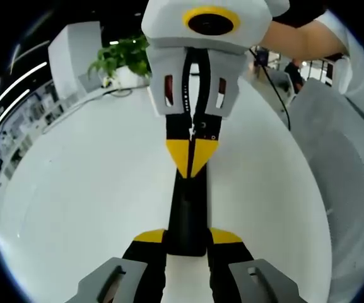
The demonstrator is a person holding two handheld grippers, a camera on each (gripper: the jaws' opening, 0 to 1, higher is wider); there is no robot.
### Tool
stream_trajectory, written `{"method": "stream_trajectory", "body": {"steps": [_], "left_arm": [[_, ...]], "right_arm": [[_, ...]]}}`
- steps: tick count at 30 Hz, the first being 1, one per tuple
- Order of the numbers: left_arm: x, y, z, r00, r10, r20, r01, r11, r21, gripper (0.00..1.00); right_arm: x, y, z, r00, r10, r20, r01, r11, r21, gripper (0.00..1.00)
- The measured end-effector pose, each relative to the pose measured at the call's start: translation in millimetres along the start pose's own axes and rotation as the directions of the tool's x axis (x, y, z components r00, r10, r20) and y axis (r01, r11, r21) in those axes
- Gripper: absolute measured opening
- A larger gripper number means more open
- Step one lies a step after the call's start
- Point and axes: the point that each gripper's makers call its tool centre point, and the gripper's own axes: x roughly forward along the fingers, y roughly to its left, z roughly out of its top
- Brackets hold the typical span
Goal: Press the specified remote control buttons in sequence, fully releasing each button before pressing the next.
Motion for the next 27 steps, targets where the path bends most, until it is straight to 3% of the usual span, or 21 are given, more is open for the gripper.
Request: {"method": "stream_trajectory", "body": {"steps": [27], "left_arm": [[-0.5, 0.0, -1.1, 1.0, -0.003, 0.002, 0.003, 1.0, 0.001, 0.24]], "right_arm": [[1.4, -0.1, -0.2, 1.0, 0.021, 0.001, -0.021, 0.999, 0.038, 0.0]]}}
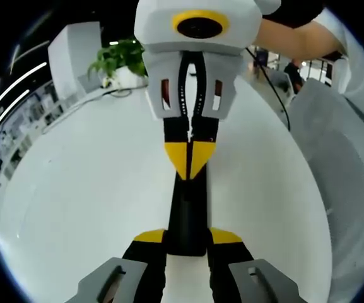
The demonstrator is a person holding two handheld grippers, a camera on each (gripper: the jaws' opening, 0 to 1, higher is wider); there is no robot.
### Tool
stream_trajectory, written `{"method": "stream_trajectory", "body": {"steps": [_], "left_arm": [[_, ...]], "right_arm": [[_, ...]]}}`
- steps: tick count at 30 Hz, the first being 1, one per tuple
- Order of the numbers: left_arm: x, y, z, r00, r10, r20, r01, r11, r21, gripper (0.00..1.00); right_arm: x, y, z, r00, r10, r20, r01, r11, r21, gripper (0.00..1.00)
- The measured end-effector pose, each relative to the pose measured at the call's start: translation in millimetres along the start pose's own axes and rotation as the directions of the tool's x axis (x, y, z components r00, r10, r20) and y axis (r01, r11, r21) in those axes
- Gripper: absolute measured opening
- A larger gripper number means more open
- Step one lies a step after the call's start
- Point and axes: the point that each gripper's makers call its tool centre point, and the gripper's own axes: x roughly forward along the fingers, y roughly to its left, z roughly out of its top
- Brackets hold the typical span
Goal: Press the specified remote control buttons in sequence, fully releasing each button before pressing the next.
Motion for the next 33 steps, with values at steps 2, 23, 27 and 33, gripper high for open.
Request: {"method": "stream_trajectory", "body": {"steps": [2, 23, 27, 33], "left_arm": [[0.0, -0.1, 0.1, 1.0, 0.0, -0.001, 0.0, 1.0, 0.0, 0.24], [0.5, 0.3, 0.5, 1.0, 0.0, 0.0, 0.0, 1.0, -0.001, 0.24], [0.5, 0.6, 0.6, 1.0, -0.001, 0.001, 0.001, 1.0, 0.0, 0.24], [0.4, 0.9, 0.8, 1.0, -0.001, 0.002, 0.001, 1.0, -0.001, 0.24]], "right_arm": [[0.1, 0.2, -0.1, 1.0, 0.0, -0.001, 0.0, 1.0, 0.0, 0.0], [-0.2, -0.3, -0.4, 0.999, -0.045, 0.004, 0.045, 0.999, 0.0, 0.0], [-0.3, -1.0, -0.3, 0.999, -0.049, 0.001, 0.049, 0.999, -0.002, 0.0], [-1.8, -2.1, 0.5, 0.998, -0.06, 0.007, 0.06, 0.998, -0.014, 0.0]]}}
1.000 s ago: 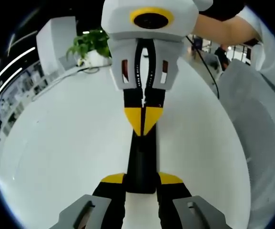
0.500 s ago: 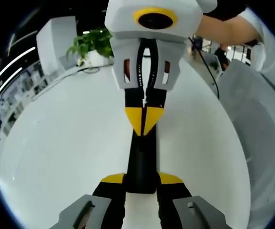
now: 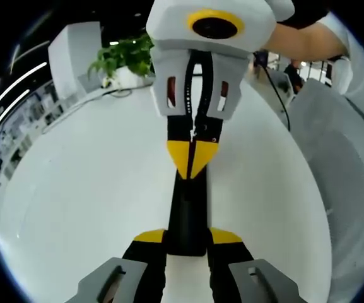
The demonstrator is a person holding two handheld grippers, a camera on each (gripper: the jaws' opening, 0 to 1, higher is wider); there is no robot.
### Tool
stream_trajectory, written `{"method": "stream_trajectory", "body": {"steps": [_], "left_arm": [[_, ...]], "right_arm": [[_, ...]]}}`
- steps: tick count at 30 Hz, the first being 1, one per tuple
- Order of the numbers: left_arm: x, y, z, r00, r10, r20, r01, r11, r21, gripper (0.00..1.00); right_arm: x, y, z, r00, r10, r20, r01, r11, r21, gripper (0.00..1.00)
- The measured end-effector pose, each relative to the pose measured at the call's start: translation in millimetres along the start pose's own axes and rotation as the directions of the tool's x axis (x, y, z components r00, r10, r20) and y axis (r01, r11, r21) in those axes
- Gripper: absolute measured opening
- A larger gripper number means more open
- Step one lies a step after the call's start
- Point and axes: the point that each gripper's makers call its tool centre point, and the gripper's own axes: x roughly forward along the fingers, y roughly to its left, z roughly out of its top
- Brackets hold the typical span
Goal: Press the specified remote control buttons in sequence, fully releasing each button before pressing the next.
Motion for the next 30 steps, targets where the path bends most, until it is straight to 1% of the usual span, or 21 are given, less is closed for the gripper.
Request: {"method": "stream_trajectory", "body": {"steps": [5, 14, 17, 25, 30], "left_arm": [[-0.3, 0.2, 0.1, 1.0, 0.002, 0.0, -0.002, 1.0, -0.001, 0.24], [-0.7, 0.3, 0.0, 1.0, 0.002, 0.0, -0.002, 1.0, -0.002, 0.24], [-0.7, 0.4, 0.1, 1.0, 0.002, -0.002, -0.002, 1.0, -0.002, 0.24], [-0.7, -0.1, 0.3, 1.0, -0.001, 0.003, 0.001, 1.0, -0.003, 0.24], [-0.7, -0.2, 0.5, 1.0, -0.002, 0.003, 0.002, 1.0, -0.002, 0.24]], "right_arm": [[-9.4, -2.1, 6.2, 0.999, -0.018, 0.043, 0.017, 1.0, 0.023, 0.0], [-21.5, 0.0, 16.2, 0.995, -0.065, 0.08, 0.065, 0.998, 0.011, 0.0], [-22.7, 2.9, 15.0, 0.994, -0.071, 0.081, 0.07, 0.997, 0.011, 0.0], [-22.7, 6.7, 3.6, 0.996, -0.07, 0.058, 0.069, 0.997, 0.021, 0.0], [-21.3, 8.9, 2.5, 0.997, -0.061, 0.056, 0.06, 0.998, 0.023, 0.0]]}}
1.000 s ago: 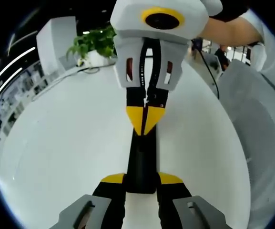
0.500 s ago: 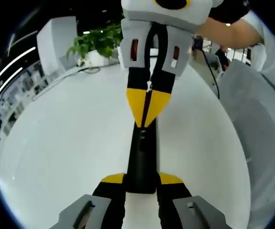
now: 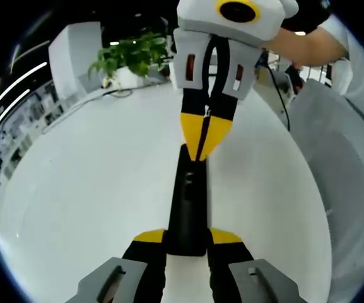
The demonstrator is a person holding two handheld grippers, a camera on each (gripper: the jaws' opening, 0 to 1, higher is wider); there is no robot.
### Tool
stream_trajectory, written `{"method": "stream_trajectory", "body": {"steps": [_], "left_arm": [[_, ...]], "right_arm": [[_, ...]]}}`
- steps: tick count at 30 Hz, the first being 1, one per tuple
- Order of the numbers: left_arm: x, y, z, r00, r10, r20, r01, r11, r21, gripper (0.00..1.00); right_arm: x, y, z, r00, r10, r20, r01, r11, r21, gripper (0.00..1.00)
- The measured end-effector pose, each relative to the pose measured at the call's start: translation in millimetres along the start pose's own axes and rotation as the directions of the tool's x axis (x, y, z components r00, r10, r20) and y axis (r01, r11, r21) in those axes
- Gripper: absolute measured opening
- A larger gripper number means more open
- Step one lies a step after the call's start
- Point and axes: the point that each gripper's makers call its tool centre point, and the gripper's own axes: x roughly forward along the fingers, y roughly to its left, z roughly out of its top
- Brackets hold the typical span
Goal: Press the specified remote control buttons in sequence, fully releasing each button before pressing the next.
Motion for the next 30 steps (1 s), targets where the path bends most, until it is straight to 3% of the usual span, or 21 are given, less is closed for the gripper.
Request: {"method": "stream_trajectory", "body": {"steps": [11, 30], "left_arm": [[0.3, 0.3, -0.1, 1.0, 0.0, 0.001, 0.0, 1.0, 0.0, 0.24], [0.5, 0.1, -0.3, 1.0, 0.0, 0.008, 0.0, 1.0, -0.003, 0.24]], "right_arm": [[11.9, 8.8, 0.5, 0.999, 0.039, -0.017, -0.039, 0.999, -0.017, 0.0], [19.7, 8.6, -1.5, 0.998, 0.048, -0.036, -0.049, 0.998, -0.035, 0.0]]}}
